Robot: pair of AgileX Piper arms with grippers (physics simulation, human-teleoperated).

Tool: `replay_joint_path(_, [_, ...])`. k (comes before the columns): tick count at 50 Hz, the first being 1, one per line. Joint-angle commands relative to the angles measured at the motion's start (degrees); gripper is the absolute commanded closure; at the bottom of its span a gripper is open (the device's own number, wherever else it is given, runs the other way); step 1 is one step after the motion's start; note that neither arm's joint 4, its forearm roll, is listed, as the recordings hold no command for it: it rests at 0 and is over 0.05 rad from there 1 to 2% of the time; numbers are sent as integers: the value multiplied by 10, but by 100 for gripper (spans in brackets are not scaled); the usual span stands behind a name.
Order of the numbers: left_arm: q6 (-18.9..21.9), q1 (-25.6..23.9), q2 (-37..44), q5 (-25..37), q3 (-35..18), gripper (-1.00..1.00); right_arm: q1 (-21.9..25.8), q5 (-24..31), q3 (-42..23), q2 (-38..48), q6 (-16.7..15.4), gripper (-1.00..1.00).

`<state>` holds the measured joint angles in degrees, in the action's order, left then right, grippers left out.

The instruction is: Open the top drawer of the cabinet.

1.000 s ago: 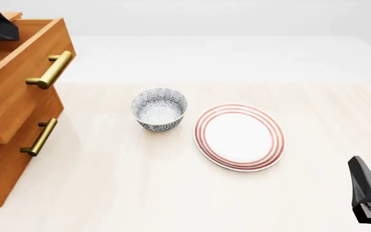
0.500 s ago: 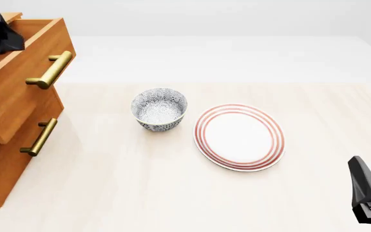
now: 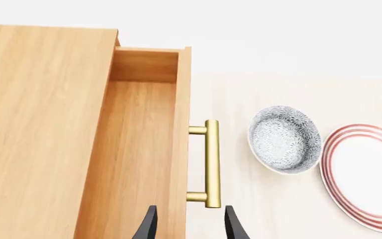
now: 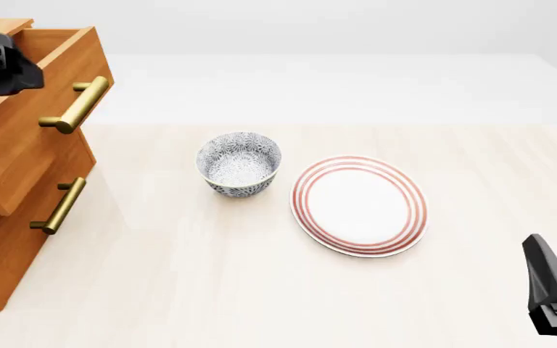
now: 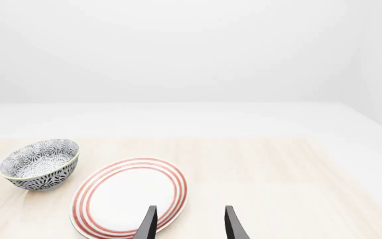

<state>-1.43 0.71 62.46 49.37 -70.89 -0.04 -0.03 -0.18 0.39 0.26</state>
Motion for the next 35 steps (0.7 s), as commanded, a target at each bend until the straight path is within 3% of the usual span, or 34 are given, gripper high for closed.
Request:
replay_joint_path(1, [-2,4,6,-19,20,-100,0,0,0,0,0,-100])
replay_joint_path(35, [-17,-11,39,-67,52,-100,0,0,0,0,0,-100])
